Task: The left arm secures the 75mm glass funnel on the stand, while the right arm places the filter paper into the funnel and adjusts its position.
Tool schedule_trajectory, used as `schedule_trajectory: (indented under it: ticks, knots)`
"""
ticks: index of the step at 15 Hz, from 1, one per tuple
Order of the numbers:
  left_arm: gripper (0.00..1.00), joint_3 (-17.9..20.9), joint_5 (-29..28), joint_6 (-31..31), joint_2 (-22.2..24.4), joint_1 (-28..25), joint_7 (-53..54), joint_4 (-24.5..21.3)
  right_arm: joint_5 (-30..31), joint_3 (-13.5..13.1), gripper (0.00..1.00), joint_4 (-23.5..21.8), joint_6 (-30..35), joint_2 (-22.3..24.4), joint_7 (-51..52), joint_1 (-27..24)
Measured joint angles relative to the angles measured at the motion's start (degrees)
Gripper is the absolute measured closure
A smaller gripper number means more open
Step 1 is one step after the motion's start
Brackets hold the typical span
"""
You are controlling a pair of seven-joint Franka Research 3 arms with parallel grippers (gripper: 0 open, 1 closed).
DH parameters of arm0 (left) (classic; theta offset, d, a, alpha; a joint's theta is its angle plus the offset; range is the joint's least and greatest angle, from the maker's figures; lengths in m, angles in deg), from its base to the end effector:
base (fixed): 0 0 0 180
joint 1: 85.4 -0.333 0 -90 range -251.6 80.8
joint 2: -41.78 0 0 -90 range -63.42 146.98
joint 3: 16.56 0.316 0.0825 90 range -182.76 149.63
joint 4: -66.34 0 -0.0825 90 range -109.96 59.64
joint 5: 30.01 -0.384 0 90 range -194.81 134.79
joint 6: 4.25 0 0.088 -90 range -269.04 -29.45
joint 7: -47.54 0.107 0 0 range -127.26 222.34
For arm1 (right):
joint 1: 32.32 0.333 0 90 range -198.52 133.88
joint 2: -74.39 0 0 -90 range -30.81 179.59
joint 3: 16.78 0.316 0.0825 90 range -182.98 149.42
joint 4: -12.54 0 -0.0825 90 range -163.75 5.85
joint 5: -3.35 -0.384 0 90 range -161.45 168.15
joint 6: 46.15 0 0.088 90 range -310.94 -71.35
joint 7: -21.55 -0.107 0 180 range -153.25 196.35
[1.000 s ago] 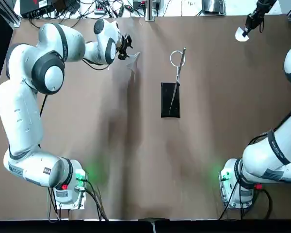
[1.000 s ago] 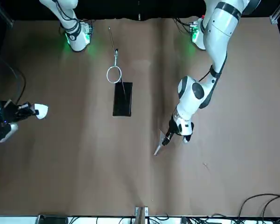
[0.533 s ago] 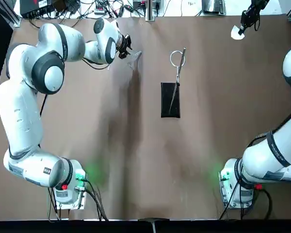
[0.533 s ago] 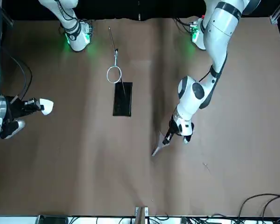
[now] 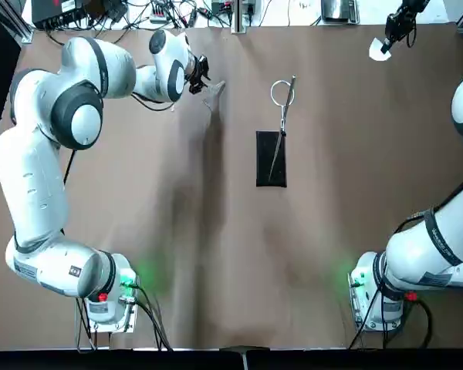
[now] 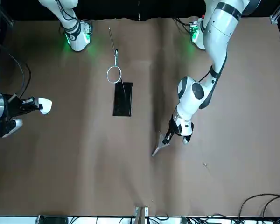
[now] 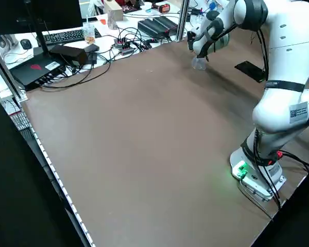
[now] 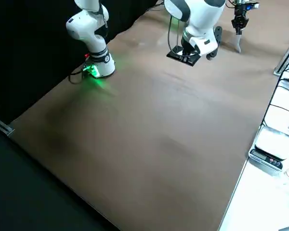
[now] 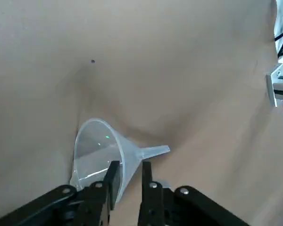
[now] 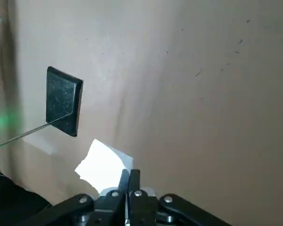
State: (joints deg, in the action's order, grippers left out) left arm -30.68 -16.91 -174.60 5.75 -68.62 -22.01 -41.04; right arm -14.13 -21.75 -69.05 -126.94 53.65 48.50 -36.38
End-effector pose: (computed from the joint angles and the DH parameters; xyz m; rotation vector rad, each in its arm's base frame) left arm 0.5948 -0.3186 0.2329 2.3273 1.2300 0.1765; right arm 0.6243 -0.0550 0.4711 -2.7087 -0.4153 0.3751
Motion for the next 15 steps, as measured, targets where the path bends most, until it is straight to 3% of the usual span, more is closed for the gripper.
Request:
schedule_trajectory:
  ticks: [11, 15]
  knots:
    - [0.96, 0.0, 0.0, 0.0, -0.1, 0.0, 0.0, 0.4, 0.9, -0.1, 0.99, 0.0, 0.0, 0.0, -0.1, 0.0]
    - [0.97, 0.0, 0.0, 0.0, -0.1, 0.0, 0.0, 0.6, 1.1, -0.1, 0.99, 0.0, 0.0, 0.0, -0.1, 0.0]
